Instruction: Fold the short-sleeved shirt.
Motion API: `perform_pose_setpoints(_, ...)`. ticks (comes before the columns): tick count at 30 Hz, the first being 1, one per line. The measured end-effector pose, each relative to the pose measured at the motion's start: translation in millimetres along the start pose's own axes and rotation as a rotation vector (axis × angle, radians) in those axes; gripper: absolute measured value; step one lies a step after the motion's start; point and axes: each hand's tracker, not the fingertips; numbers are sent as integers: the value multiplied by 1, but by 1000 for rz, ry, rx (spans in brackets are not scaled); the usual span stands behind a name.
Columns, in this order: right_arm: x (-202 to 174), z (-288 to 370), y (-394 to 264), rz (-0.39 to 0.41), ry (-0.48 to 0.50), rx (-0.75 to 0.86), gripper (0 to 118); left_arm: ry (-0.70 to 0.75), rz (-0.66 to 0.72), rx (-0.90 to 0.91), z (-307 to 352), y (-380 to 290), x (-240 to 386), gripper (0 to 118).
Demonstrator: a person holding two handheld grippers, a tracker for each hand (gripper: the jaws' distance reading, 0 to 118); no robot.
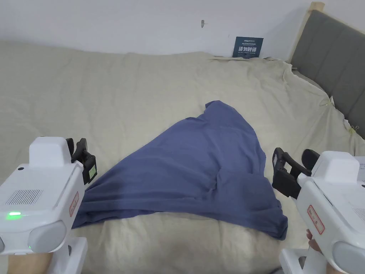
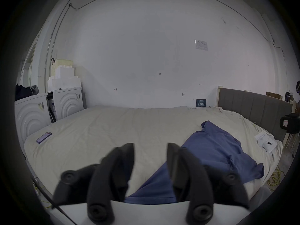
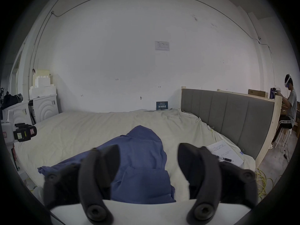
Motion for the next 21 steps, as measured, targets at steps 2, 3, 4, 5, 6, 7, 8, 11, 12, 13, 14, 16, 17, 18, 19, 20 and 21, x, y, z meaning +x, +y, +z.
perform_pose_setpoints(2,-1,0,1,1,3,4,42,-8,-10,-1,0,0,1,16)
perform_pose_setpoints(3,-1,0,1,0,3,6,30,-10,-15,0,0,0,2,11)
perform_pose_setpoints(4,-2,0,2,-3,-7,14,14,-8,-26,-1,-1,1,4,5)
perform_pose_setpoints(5,-3,0,3,-8,-6,16,1,-13,-28,0,-2,2,5,0)
perform_pose_setpoints(6,-2,0,4,-12,2,12,1,-16,-30,-2,-2,3,5,0)
perform_pose_setpoints(7,-2,-1,4,-17,3,9,0,-19,-29,-2,-3,3,5,0)
perform_pose_setpoints(8,-3,-2,4,-17,-1,8,0,-24,-27,-3,-3,4,6,0)
perform_pose_setpoints(11,-2,-2,5,-21,0,5,0,-23,-20,0,-3,5,7,0)
perform_pose_setpoints(12,-2,-2,5,-24,-2,2,0,-23,-16,0,-2,6,7,0)
perform_pose_setpoints(13,-2,-3,5,-24,-4,-2,0,-23,-11,-2,-3,7,7,0)
perform_pose_setpoints(14,-1,-2,5,-23,-7,-5,0,-25,-8,-3,-3,7,7,0)
perform_pose_setpoints(16,-1,-3,4,-22,-6,-10,0,-22,-7,-1,-2,7,7,0)
perform_pose_setpoints(17,0,-4,4,-23,-6,-13,0,-22,-6,-1,-2,7,7,0)
perform_pose_setpoints(18,1,-5,3,-23,-7,-15,0,-23,-3,-2,-2,7,7,0)
perform_pose_setpoints(19,2,-5,2,-22,-7,-20,0,-24,0,-3,-2,7,6,0)
perform_pose_setpoints(20,2,-6,2,-23,-9,-22,0,-25,-1,-4,-1,8,7,0)
perform_pose_setpoints(21,3,-6,1,-24,-9,-24,0,-24,-2,-4,-1,8,7,0)
